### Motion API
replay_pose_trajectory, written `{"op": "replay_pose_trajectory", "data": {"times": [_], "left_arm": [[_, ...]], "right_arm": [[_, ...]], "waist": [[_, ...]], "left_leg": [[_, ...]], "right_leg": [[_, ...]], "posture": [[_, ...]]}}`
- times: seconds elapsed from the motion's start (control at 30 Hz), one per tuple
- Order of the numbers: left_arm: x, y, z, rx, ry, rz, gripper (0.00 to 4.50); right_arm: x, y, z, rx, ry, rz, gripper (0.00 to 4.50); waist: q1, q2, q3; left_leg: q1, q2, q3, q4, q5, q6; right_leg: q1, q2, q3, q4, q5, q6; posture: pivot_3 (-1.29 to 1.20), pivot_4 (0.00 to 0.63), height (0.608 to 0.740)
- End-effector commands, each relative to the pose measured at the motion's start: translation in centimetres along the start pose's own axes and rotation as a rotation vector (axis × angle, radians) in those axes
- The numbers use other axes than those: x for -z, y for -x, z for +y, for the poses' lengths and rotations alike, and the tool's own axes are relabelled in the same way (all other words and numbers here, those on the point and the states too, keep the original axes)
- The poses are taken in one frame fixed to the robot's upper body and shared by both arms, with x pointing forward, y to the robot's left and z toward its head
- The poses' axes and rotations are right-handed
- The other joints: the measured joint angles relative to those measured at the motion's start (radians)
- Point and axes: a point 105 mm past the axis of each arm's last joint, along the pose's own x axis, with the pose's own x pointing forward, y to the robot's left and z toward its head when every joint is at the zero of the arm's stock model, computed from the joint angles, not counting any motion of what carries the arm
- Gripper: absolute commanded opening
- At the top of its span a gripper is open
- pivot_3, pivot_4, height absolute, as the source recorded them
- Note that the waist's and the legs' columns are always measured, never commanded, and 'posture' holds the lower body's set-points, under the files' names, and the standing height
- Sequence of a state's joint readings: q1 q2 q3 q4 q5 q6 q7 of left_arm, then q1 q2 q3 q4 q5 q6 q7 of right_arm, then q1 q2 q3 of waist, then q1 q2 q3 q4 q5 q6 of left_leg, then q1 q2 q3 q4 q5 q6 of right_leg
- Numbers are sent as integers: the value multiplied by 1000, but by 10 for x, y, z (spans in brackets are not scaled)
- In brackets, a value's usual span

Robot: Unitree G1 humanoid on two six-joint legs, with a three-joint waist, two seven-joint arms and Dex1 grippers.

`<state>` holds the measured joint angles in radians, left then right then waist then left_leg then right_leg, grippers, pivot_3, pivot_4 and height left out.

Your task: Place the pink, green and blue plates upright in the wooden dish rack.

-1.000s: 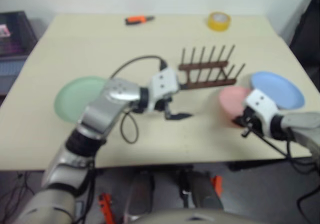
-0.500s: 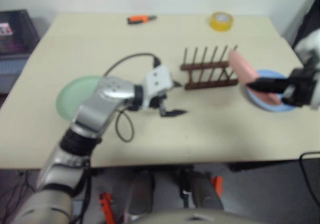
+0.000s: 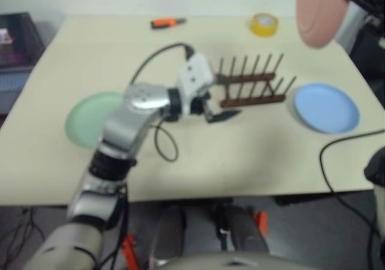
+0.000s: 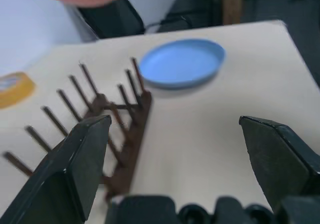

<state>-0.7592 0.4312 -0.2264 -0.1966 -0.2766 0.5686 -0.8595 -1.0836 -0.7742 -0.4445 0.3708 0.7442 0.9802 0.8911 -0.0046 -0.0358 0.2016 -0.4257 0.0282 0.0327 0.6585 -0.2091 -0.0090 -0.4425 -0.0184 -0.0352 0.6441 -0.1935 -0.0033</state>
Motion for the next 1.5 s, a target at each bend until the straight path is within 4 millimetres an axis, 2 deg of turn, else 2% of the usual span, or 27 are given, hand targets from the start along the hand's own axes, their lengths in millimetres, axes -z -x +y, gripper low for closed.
{"op": "replay_pose_trajectory", "data": {"times": [0.03,0.17,0.3,0.57,0.97,1.5], "left_arm": [[-17,9,12,-89,-56,-58,4500],[-24,15,25,-199,-66,-98,4500],[-29,17,33,-269,-65,-126,4500],[-24,22,28,-281,-65,-109,4500],[-21,27,26,-283,-60,-82,4500],[-22,26,24,-282,-56,-81,4500]], "right_arm": [[-14,-6,-4,-14,35,-64,14],[-4,-14,-15,-2,-15,-57,14],[0,-18,-17,-27,-63,-63,14],[9,-21,-26,2,-129,-49,14],[28,-11,-36,54,-180,33,14],[38,1,-40,85,-196,95,14]], "waist": [[1,0,0],[1,0,0],[1,0,0],[1,0,0],[2,1,0],[2,1,0]], "left_leg": [[0,0,0,0,0,1],[0,0,0,0,-1,1],[0,1,0,2,-1,1],[0,1,1,2,-1,1],[0,1,1,2,-1,1],[0,0,1,2,-1,1]], "right_leg": [[0,0,0,0,-1,0],[0,0,0,0,-1,-1],[0,0,0,1,0,0],[0,0,0,1,0,1],[0,0,0,1,0,1],[0,0,0,1,0,1]], "posture": [[0,150,740],[0,150,740],[0,150,740],[0,150,740],[0,150,740],[0,150,740]]}}
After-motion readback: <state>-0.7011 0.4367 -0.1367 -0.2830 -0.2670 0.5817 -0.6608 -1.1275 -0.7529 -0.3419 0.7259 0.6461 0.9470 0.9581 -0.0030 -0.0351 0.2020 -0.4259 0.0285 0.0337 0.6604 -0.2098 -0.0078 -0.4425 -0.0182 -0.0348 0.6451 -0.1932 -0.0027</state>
